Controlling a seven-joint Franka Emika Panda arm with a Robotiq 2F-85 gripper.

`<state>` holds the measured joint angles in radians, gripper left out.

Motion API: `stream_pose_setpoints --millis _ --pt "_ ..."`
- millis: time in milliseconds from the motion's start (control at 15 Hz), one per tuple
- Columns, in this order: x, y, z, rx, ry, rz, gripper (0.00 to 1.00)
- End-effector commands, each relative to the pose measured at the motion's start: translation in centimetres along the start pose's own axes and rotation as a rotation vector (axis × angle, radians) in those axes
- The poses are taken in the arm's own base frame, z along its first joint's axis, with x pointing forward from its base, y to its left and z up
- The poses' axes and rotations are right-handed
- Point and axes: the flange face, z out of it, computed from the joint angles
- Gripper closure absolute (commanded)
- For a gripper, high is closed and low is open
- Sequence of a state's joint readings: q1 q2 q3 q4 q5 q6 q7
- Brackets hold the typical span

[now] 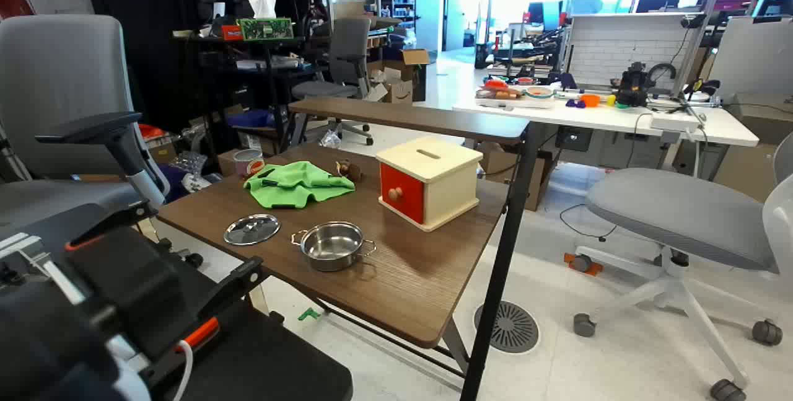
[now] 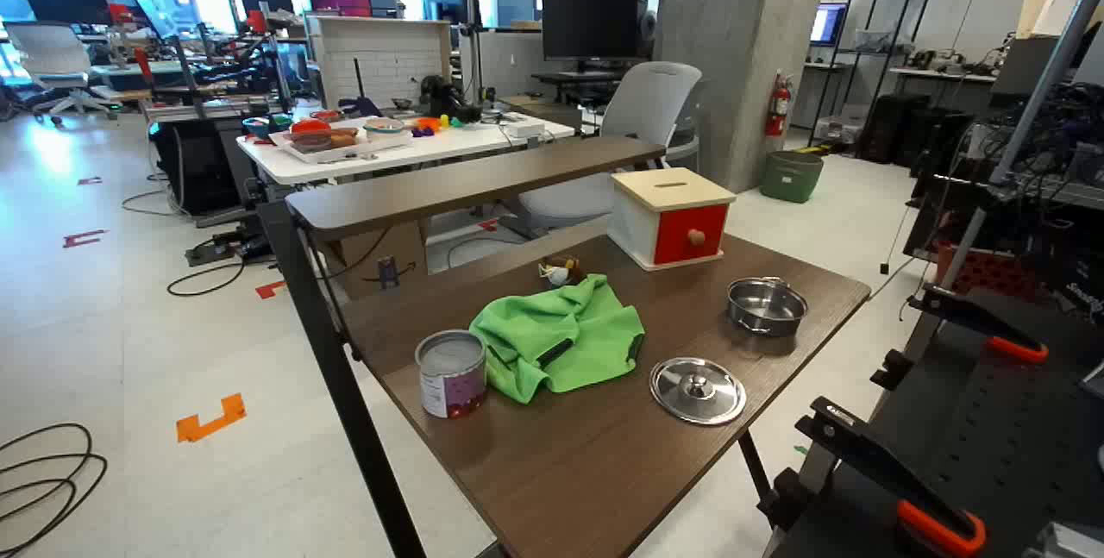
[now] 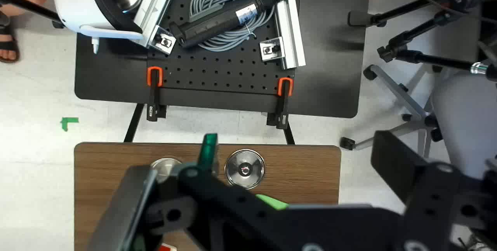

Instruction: Open the red drawer.

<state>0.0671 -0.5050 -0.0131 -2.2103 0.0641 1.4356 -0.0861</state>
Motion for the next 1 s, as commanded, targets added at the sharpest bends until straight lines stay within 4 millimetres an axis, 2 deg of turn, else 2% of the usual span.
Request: stream_pose_setpoints --millis 0,333,467,667,933 --pt "0.0 0.0 -0.1 0.000 0.000 0.000 0.00" --pt "0.0 0.0 -0.1 0.000 0.001 0.000 0.00" --pt "1.8 0.5 1.0 -0.022 0.013 0.017 0.00" --pt "5.5 1.8 3.2 -0.060 0.046 0.027 0.00" --pt "12.6 4.3 8.3 -0.062 0.067 0.085 0.00"
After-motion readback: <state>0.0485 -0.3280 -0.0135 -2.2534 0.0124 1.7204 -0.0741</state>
